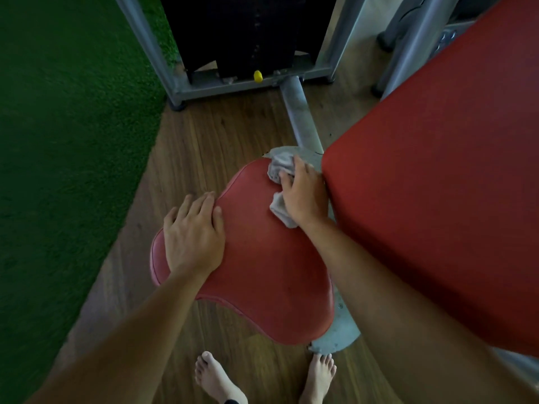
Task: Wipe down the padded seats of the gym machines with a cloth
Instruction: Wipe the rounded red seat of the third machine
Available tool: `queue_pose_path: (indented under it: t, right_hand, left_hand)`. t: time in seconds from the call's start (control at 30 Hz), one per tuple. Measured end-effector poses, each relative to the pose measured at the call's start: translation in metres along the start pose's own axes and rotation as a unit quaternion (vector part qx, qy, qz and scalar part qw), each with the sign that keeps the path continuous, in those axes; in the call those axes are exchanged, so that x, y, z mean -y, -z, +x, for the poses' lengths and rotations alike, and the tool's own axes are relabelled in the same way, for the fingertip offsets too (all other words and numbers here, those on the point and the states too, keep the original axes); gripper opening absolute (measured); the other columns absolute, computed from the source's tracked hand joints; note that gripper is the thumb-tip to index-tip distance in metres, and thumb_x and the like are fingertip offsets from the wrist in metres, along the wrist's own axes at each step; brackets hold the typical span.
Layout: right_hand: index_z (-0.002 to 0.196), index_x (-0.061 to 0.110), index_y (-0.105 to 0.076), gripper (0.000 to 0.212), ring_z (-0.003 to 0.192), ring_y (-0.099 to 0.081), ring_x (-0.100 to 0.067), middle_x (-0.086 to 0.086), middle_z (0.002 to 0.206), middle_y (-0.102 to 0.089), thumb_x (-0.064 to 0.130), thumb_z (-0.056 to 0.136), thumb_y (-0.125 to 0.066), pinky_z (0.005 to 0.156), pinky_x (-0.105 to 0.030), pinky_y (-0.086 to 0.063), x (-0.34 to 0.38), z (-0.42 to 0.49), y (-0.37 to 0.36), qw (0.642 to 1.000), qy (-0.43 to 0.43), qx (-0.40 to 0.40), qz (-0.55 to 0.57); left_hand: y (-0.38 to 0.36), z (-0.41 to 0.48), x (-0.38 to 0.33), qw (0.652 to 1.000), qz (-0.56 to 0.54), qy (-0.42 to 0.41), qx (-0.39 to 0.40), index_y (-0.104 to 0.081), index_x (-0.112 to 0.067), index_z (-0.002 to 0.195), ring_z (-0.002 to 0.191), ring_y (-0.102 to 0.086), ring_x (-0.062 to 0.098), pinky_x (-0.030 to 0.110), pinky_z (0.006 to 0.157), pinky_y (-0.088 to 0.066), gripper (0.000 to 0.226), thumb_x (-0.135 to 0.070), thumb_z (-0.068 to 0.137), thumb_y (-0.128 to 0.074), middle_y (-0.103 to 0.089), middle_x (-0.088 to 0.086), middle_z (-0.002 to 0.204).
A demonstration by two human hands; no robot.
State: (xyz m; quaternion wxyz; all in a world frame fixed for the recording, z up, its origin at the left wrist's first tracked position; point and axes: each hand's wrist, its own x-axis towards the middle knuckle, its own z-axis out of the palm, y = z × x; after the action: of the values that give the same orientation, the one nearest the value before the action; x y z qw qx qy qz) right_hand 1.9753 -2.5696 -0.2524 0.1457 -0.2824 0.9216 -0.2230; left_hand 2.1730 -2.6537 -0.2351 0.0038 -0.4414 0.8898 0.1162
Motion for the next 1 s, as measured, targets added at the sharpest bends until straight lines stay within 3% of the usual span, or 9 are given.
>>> queue_pose_path:
  t: [0.1, 0.23, 0.47, 0.73, 1.0]
  right_hand:
    - [0.148, 0.010, -0.040, 0.054, 0.135, -0.047, -0.025, -0.008, 0.149, -0.048, 0.034, 0.101, -0.049, 0.110, -0.035, -0.038, -0.008, -0.035, -0.001, 1.000, -0.021, -0.015, -0.007]
    - [0.151, 0.005, -0.034, 0.060, 0.134, -0.046, -0.033, -0.015, 0.152, -0.042, 0.031, 0.100, -0.052, 0.110, -0.041, -0.040, -0.009, -0.067, -0.001, 0.999, -0.037, -0.006, -0.037]
    - [0.148, 0.010, -0.038, 0.067, 0.118, -0.060, -0.030, -0.016, 0.130, -0.060, 0.057, 0.101, -0.038, 0.092, -0.041, -0.047, 0.007, -0.021, 0.002, 0.989, -0.141, 0.011, -0.044]
    - [0.149, 0.005, -0.038, 0.057, 0.120, -0.057, -0.030, -0.016, 0.137, -0.056, 0.036, 0.102, -0.046, 0.096, -0.038, -0.048, -0.008, -0.081, 0.002, 0.993, -0.076, -0.011, -0.089]
    - [0.148, 0.008, -0.040, 0.049, 0.130, -0.052, -0.025, -0.011, 0.141, -0.056, 0.034, 0.106, -0.039, 0.102, -0.035, -0.042, -0.001, -0.019, 0.002, 0.997, -0.082, 0.010, -0.007]
  left_hand:
    - [0.000, 0.002, 0.001, 1.000, 0.004, 0.003, 0.008, -0.053, -0.019, 0.143, 0.141, -0.045, 0.023, 0.047, 0.115, -0.033, 0.044, -0.034, 0.108, -0.032, -0.060, -0.001, 0.142]
    - [0.002, 0.001, 0.000, 1.000, 0.003, 0.012, 0.010, -0.054, -0.019, 0.142, 0.140, -0.047, 0.022, 0.045, 0.114, -0.034, 0.043, -0.033, 0.107, -0.034, -0.061, -0.001, 0.141]
    - [0.002, 0.001, 0.000, 1.000, -0.003, 0.009, 0.004, -0.056, -0.021, 0.141, 0.137, -0.050, 0.021, 0.043, 0.112, -0.034, 0.046, -0.035, 0.105, -0.031, -0.063, -0.001, 0.138]
    - [0.002, 0.001, -0.001, 1.000, 0.005, 0.013, -0.001, -0.057, -0.021, 0.139, 0.133, -0.053, 0.021, 0.041, 0.109, -0.032, 0.045, -0.035, 0.105, -0.031, -0.066, -0.001, 0.134]
    - [-0.001, 0.001, 0.000, 1.000, 0.000, 0.012, -0.007, -0.057, -0.020, 0.139, 0.130, -0.055, 0.021, 0.043, 0.109, -0.035, 0.039, -0.032, 0.106, -0.038, -0.066, -0.001, 0.133]
